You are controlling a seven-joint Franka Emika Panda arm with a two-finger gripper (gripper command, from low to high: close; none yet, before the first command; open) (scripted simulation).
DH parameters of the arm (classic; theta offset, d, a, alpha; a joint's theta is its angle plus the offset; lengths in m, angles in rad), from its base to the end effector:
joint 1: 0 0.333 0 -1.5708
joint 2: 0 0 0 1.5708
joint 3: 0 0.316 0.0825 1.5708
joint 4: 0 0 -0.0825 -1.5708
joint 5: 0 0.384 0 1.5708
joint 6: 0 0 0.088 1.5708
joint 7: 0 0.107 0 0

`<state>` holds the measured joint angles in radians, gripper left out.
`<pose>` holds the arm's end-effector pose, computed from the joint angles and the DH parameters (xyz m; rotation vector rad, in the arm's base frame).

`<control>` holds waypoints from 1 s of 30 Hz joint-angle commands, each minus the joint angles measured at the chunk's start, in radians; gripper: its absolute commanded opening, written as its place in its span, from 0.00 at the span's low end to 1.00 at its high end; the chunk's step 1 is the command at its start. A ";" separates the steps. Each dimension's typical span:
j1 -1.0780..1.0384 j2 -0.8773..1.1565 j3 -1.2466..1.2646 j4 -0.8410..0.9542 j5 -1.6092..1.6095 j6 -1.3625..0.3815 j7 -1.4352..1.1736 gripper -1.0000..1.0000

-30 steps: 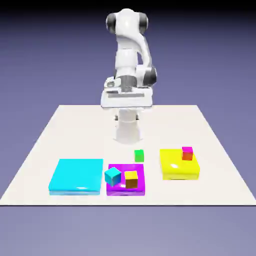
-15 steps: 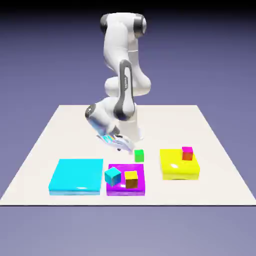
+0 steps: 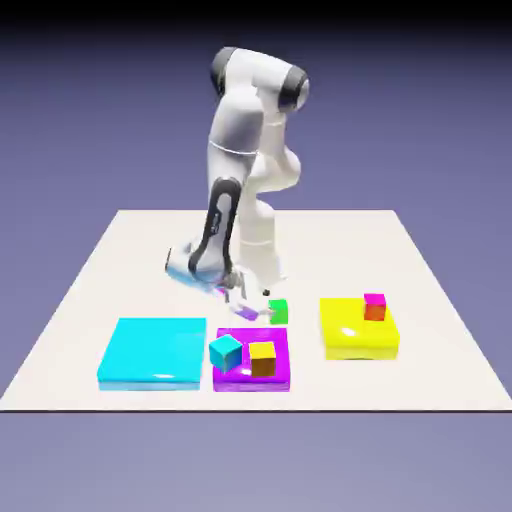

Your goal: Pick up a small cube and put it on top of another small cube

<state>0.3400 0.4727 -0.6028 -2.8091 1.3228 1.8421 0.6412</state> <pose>0.2262 -0.0357 0.0799 -1.0293 2.2142 1.3516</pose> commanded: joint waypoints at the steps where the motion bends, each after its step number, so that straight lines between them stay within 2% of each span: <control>1: 0.002 0.028 0.030 0.004 0.042 -0.001 -0.020 0.50; 2: 0.003 0.028 0.030 0.004 0.042 -0.001 -0.020 0.00; 9: -0.013 -0.147 -0.154 -0.020 -0.218 0.005 0.101 0.00; 20: -0.148 -0.208 0.244 0.161 -0.380 0.121 0.007 0.00; 30: 0.011 -0.346 0.061 0.188 0.048 0.297 0.424 0.00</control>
<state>0.3506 0.1262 -0.5416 -2.6206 1.3738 2.1393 1.0631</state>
